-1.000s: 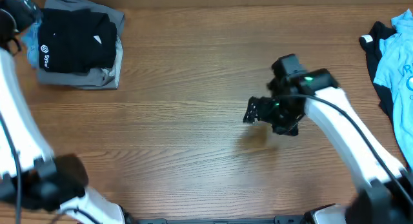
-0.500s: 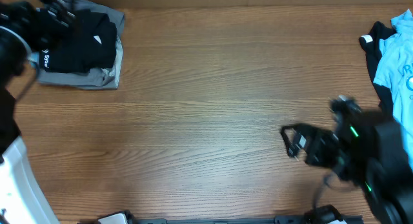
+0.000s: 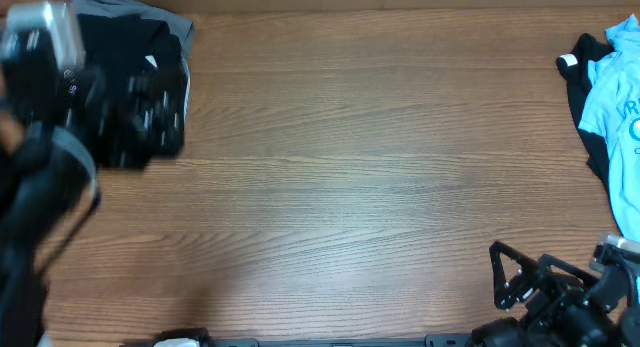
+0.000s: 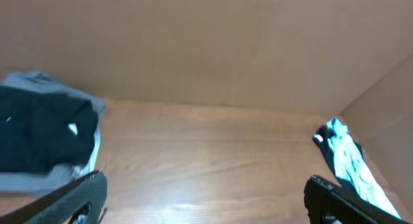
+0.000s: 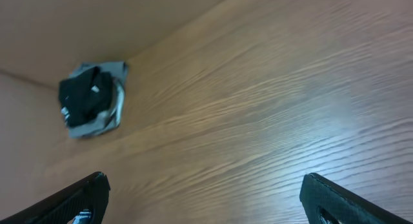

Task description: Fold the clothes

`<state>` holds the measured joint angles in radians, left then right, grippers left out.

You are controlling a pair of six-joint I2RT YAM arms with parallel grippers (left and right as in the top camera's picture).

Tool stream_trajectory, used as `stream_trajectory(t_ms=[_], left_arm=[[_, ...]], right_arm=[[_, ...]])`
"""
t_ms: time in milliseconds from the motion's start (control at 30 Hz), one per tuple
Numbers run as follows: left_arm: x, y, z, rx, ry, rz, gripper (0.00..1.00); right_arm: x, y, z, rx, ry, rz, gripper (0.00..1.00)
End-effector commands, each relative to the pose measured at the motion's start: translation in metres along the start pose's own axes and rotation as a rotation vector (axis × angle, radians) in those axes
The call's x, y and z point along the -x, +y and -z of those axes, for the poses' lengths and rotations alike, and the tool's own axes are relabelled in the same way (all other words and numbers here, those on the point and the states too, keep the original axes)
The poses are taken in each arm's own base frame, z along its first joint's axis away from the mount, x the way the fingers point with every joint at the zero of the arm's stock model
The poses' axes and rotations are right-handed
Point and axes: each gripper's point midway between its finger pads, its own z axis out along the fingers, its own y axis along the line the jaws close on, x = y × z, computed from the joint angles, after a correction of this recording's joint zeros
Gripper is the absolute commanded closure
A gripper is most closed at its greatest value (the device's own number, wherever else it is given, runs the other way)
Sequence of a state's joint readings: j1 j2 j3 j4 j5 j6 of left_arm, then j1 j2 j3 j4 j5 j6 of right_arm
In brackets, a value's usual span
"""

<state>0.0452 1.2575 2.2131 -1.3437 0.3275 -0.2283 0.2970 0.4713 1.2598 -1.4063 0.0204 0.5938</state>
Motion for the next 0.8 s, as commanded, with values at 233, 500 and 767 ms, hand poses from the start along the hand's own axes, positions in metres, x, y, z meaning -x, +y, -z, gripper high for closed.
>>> stream_trajectory(t_ms=[233, 500, 767], left_arm=[[-0.061, -0.016, 0.097, -0.008, -0.108, -0.020, 0.00], [-0.134, 0.002, 0.092, -0.019, -0.129, 0.025, 0.00], [-0.174, 0.024, 0.058, -0.014, -0.105, 0.117, 0.00]], right_arm=[[0.017, -0.004, -0.017, -0.033, -0.085, -0.035, 0.02], [0.018, -0.018, -0.016, -0.105, -0.105, -0.034, 0.03], [0.041, -0.027, -0.014, -0.173, -0.222, -0.042, 0.00]])
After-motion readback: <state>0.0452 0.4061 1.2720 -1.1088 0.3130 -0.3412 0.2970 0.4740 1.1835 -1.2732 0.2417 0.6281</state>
